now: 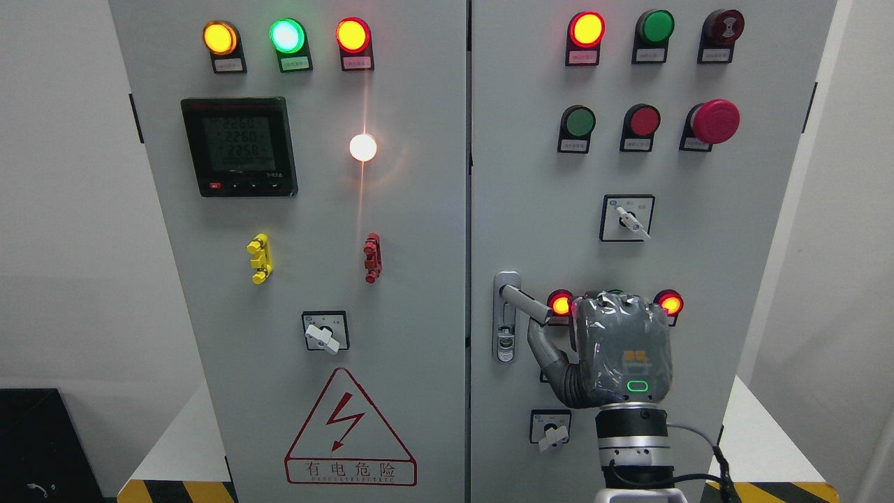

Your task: Release door handle

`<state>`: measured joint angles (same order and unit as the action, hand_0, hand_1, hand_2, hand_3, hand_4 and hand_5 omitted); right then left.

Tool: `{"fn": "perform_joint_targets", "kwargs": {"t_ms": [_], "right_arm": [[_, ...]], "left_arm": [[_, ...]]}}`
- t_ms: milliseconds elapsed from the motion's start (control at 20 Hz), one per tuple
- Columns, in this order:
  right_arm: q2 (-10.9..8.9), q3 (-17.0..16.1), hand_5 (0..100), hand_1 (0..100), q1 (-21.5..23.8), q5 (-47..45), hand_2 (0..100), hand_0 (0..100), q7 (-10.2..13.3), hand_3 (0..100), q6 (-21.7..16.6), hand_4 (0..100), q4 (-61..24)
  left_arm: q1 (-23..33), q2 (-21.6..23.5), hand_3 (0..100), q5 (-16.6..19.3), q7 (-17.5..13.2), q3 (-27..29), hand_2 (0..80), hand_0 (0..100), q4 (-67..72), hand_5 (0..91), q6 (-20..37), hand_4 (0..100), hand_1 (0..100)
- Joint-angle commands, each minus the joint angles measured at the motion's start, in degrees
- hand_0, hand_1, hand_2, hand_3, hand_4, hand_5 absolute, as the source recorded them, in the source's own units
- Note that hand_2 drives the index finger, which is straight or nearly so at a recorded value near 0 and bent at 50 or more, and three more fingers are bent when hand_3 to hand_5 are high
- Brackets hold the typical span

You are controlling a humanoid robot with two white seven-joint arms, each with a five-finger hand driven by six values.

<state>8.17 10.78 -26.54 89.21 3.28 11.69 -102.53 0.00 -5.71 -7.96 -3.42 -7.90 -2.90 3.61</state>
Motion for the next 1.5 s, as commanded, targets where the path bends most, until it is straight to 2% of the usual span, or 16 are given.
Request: {"fn": "perform_joint_targets", "kwargs": {"t_ms": [0, 1452], "right_arm": [[0.0, -0.1, 100, 31, 0.0, 0.0, 99, 51, 0.4, 100, 0.0, 100, -0.1], [0.09, -0.2, 100, 29, -0.5, -0.1, 99, 51, 0.4, 100, -0.1, 100, -0.1]], "left_arm": [[1.1, 0.0, 0, 0.0, 0.0, 0.0, 0.0, 12, 0.0, 0.0, 0.0, 0, 56], [1.1, 0.0, 0, 0.1, 0.0, 0.0, 0.0, 12, 0.0, 0.0, 0.0, 0, 56]]}}
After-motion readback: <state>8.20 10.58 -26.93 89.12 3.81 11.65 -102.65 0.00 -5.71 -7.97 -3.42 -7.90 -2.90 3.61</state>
